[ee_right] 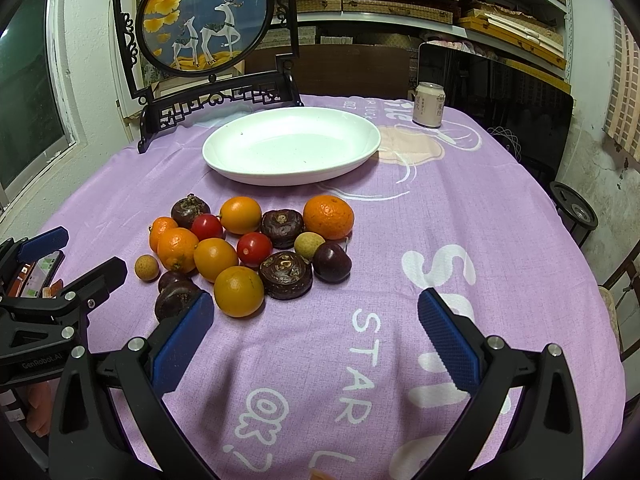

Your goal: Organize fruits

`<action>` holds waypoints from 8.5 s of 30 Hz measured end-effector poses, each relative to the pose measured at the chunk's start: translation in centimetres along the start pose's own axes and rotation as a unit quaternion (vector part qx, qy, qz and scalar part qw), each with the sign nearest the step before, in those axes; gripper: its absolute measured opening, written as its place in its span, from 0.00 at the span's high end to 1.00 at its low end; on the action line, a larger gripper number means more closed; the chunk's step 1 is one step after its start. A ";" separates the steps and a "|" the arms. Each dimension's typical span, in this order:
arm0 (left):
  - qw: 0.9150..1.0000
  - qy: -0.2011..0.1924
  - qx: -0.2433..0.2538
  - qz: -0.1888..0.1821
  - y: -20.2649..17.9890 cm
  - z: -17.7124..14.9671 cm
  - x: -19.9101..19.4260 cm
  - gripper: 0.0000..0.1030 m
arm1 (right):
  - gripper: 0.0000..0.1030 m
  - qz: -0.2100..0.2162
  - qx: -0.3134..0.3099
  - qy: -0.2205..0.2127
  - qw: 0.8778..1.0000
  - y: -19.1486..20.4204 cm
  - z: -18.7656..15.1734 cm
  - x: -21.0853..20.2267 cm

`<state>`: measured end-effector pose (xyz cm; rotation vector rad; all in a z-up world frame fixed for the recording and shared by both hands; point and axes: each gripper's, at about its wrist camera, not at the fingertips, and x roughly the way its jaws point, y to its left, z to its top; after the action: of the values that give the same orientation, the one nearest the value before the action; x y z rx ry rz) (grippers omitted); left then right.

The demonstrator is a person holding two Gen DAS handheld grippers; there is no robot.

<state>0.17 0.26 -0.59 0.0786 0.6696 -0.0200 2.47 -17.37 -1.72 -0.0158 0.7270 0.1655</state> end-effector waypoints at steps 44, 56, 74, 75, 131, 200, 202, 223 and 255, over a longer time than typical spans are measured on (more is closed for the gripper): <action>0.986 0.146 0.042 -0.071 -0.8 -2.8 5.3 0.02 | 0.01 0.016 -0.021 0.121 0.992 -4.2 -2.6 3.9; 0.990 0.126 0.015 -0.056 2.6 -0.9 6.2 0.08 | 0.01 0.014 -0.031 0.116 0.993 -4.0 -2.7 3.9; 0.985 0.103 0.067 -0.118 0.2 -0.5 6.1 0.76 | 0.17 0.063 -0.011 0.081 0.995 -4.4 -2.0 2.7; 0.985 0.101 0.065 -0.121 0.3 -0.6 5.8 0.76 | 0.21 0.068 -0.008 0.079 0.995 -4.4 -1.9 2.7; 0.985 0.088 -0.038 -0.141 0.2 13.1 17.3 0.57 | 0.40 0.114 0.056 0.035 0.991 -3.8 14.1 13.8; 0.987 0.114 -0.042 -0.102 3.9 5.4 13.0 0.56 | 0.33 0.196 0.180 0.135 0.954 -7.4 6.4 11.4; 0.987 0.113 -0.047 -0.101 4.1 5.5 13.0 0.56 | 0.37 0.198 0.187 0.134 0.953 -7.5 6.3 11.6; 0.987 0.079 -0.073 -0.120 5.1 7.3 10.9 0.56 | 0.56 0.192 0.179 0.102 0.960 -8.5 7.2 10.0; 0.989 0.084 -0.055 -0.106 1.6 13.8 17.9 0.51 | 0.38 0.097 0.089 0.030 0.991 -5.4 14.6 13.9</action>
<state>22.82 0.90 -0.85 -0.0991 0.8447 -0.1813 23.16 -19.67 -0.22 0.2224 0.8006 0.2863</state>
